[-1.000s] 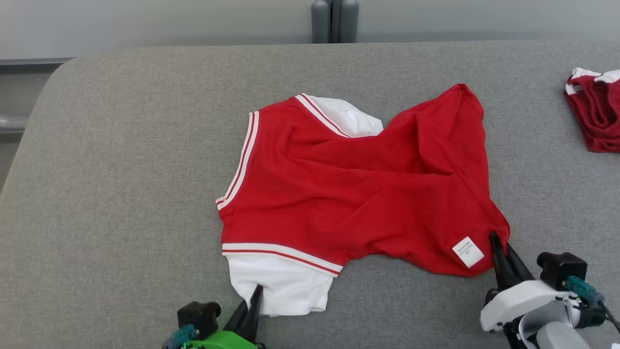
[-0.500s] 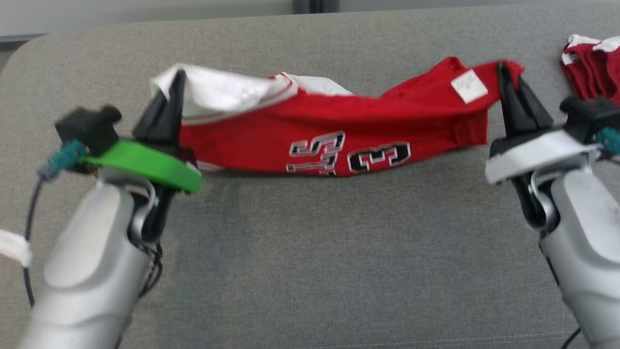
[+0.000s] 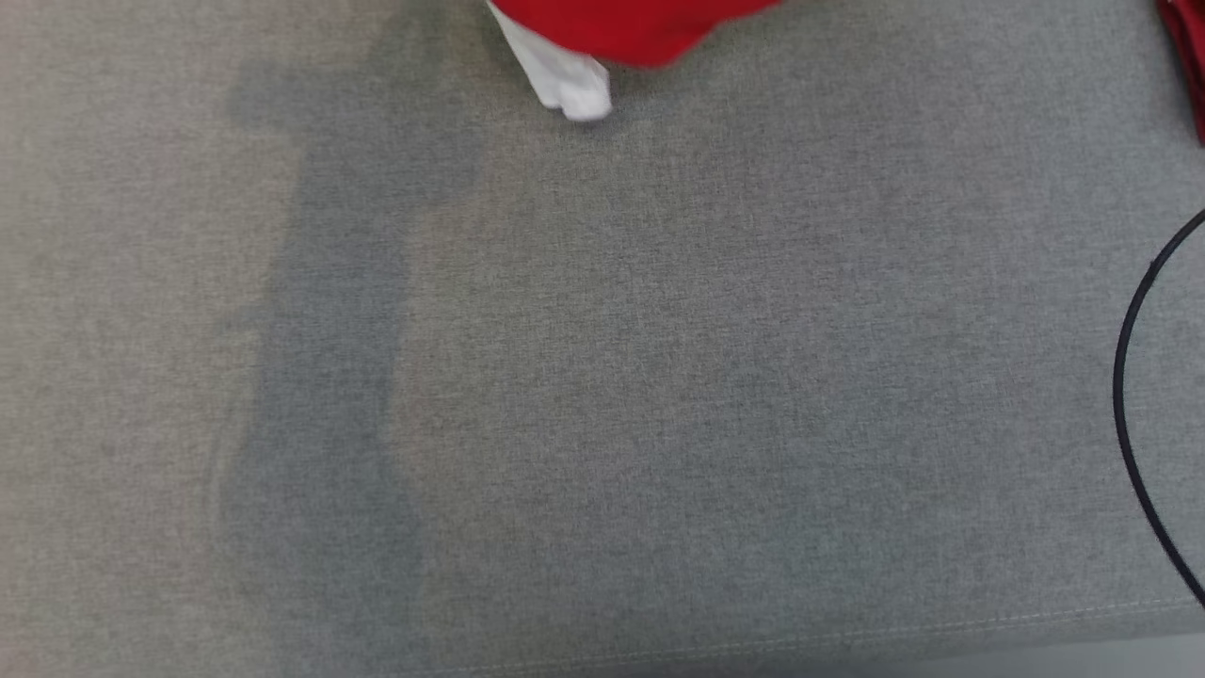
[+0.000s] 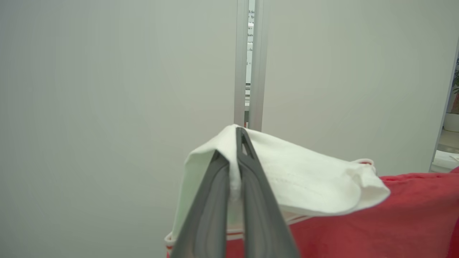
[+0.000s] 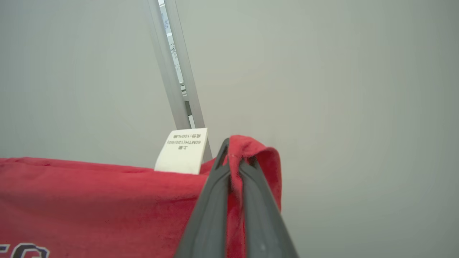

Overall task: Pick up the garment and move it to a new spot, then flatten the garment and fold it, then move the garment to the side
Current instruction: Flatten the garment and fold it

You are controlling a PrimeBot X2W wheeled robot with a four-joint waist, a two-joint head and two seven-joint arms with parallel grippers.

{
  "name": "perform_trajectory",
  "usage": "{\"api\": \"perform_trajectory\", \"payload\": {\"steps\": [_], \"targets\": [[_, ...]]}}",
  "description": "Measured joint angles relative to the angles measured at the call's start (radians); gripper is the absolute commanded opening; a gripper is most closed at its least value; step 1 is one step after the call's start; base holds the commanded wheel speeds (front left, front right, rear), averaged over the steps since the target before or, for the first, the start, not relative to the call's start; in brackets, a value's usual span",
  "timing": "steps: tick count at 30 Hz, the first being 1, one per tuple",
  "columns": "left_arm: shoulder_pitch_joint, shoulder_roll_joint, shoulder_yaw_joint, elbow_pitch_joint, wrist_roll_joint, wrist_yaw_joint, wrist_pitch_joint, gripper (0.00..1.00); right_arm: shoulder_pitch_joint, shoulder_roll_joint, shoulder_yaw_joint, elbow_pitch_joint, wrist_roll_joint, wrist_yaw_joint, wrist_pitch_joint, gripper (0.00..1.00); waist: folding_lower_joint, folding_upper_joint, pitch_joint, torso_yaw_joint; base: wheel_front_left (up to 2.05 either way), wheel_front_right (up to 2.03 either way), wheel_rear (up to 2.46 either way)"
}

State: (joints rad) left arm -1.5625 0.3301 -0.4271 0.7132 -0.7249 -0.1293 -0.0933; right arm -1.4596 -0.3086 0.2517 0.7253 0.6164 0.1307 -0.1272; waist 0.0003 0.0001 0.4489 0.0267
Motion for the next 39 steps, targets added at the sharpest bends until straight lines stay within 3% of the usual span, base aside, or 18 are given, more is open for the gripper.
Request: {"api": "perform_trajectory", "payload": {"steps": [10,19,23,28,33,39], "targets": [[-0.303,-0.012,-0.051,0.175,0.017,0.0,-0.048,0.0,-0.29,0.01,0.113,0.176,-0.011,0.0,-0.022,0.0,-0.0001,0.0,0.056,-0.037,0.0,0.0,0.0],[-0.281,-0.03,-0.099,0.212,-0.063,0.0,-0.104,0.0,-0.29,-0.009,0.21,0.221,0.063,0.0,-0.072,0.0,-0.0002,0.0,0.107,-0.033,0.0,0.0,0.0],[-0.123,-0.01,-0.108,0.152,-0.139,0.0,-0.144,0.0,-0.146,-0.016,0.272,0.159,0.107,0.0,-0.117,0.0,-0.0001,0.0,0.109,-0.033,0.0,0.0,0.0],[0.153,0.042,-0.078,0.016,-0.174,0.0,-0.165,0.0,0.117,-0.074,0.305,0.016,0.165,0.0,-0.131,0.0,-0.0002,0.0,0.08,-0.038,0.0,0.0,0.0],[0.521,0.048,0.131,-0.239,-0.138,0.036,-0.168,0.0,0.44,-0.104,0.237,-0.192,0.173,0.001,-0.135,0.0,-0.0003,0.0,0.031,-0.035,0.0,0.0,0.0],[1.002,-0.027,0.291,-0.48,-0.059,0.095,-0.168,0.0,0.813,-0.081,0.148,-0.35,0.136,0.001,-0.135,0.0,-0.0003,0.0,-0.035,-0.031,0.0,0.0,0.0]]}}
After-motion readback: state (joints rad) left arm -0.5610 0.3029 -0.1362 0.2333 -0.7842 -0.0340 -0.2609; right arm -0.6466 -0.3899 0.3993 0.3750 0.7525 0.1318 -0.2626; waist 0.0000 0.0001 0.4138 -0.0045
